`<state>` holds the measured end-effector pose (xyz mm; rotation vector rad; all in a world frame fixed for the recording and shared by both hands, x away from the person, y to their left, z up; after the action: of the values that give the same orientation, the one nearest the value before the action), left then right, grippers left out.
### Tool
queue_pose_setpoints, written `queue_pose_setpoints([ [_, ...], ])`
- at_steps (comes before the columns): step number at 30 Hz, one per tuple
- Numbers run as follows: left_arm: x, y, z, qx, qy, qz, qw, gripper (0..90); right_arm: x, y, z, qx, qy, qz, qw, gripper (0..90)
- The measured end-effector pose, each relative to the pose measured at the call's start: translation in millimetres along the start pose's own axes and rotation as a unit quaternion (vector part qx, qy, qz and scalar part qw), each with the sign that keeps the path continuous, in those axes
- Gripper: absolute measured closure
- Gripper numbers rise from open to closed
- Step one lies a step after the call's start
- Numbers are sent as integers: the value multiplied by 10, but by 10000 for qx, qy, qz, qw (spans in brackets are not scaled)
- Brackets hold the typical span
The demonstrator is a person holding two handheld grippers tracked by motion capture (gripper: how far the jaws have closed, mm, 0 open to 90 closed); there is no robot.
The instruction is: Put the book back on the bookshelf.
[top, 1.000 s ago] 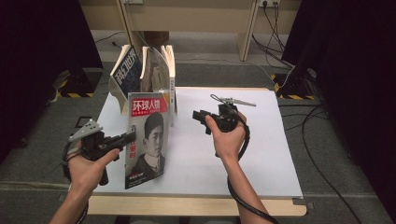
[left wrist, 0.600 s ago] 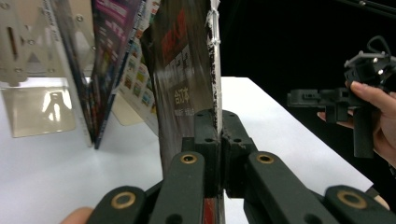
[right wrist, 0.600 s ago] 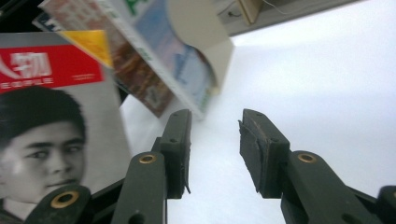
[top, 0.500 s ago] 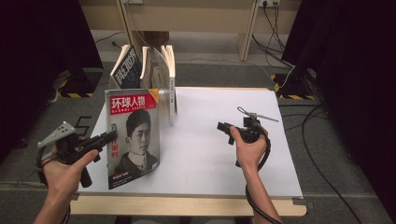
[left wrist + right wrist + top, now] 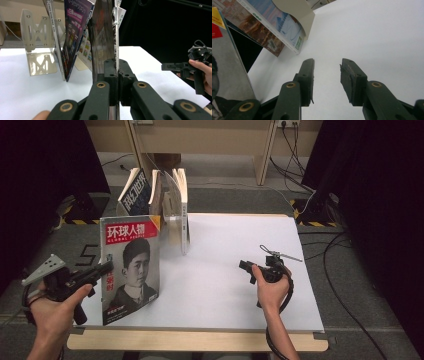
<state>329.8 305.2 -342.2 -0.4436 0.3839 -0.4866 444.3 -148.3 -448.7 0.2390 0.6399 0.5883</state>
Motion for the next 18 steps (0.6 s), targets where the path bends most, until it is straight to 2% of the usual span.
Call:
queue_pose_setpoints([
  [11, -275, 159, 72, 4, -277, 294, 9992, 871, -41, -161, -222, 99, 75, -193, 9997, 631],
  [12, -293, 175, 79, -17, -311, 317, 9990, 871, -49, -168, -234, 163, 105, -204, 9996, 631],
  [18, -342, 253, 135, -7, -429, 451, 9981, 871, -60, -225, -273, 145, 124, -270, 9995, 631],
])
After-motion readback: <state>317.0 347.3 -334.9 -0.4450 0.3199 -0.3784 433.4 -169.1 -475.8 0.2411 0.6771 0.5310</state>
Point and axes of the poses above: each handheld gripper's, and its own axes: x roughly forward along the jaws, z roughly out of its top, y roughly to its left, the point moved 5 cm from there along x, roughly forward along the jaws, and after that the axes turned 13 degrees about -x, right-handed, at the moved point
